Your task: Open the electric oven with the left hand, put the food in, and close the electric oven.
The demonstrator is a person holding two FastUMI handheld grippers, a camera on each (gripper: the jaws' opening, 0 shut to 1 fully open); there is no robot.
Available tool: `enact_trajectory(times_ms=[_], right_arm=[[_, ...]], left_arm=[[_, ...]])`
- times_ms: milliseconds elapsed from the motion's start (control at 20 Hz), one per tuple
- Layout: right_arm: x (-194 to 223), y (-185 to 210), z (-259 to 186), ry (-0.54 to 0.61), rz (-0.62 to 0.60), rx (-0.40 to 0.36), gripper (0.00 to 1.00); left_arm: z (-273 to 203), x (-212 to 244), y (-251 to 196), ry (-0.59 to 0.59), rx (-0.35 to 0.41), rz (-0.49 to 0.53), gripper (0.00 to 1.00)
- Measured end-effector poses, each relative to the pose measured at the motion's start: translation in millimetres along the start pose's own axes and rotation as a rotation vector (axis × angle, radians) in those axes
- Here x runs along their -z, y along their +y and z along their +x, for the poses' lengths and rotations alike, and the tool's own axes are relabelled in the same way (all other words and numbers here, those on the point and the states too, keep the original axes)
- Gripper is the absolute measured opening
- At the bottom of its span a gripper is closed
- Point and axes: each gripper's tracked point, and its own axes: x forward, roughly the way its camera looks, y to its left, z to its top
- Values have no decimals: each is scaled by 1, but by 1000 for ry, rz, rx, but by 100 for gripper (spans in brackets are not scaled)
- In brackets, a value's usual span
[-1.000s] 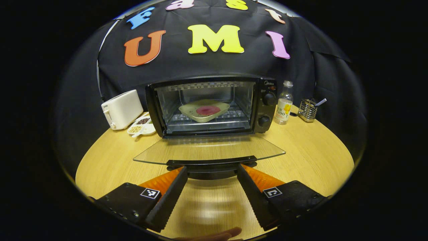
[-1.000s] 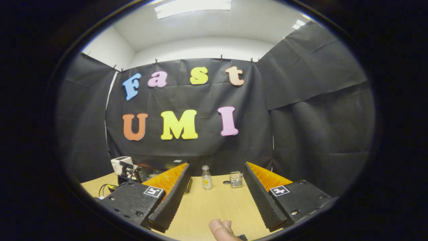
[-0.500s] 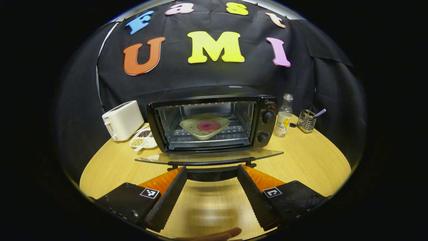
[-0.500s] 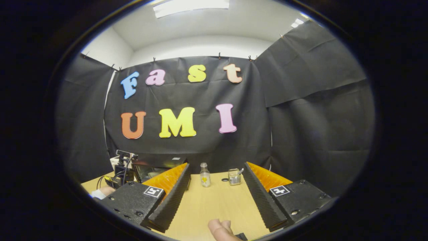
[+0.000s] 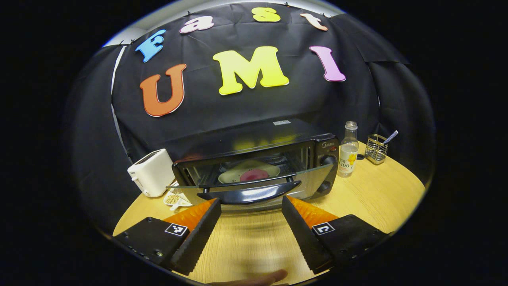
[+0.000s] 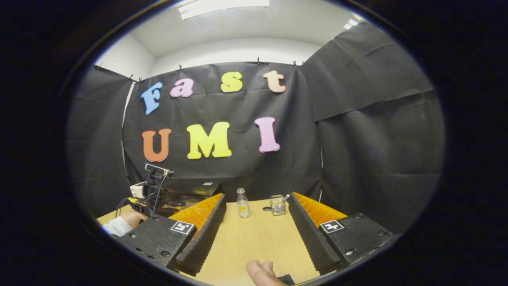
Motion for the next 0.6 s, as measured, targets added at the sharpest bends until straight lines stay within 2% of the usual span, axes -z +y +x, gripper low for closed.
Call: enact_trajectory(times_ms=[150, 300, 350, 400, 600], right_arm=[[2, -6, -1, 10, 6, 7, 96], [5, -15, -5, 15, 0, 31, 95], [4, -15, -7, 11, -3, 33, 100], [1, -14, -11, 4, -4, 33, 96], [0, -14, -14, -12, -6, 31, 95]], left_arm=[[-7, -15, -8, -37, 41, -86, 95], [-23, -18, -2, -40, 14, -105, 95], [-30, -21, -1, -52, 12, -114, 95], [-38, -26, -4, -68, 20, -125, 95], [-88, -45, -2, -137, 20, -154, 95]])
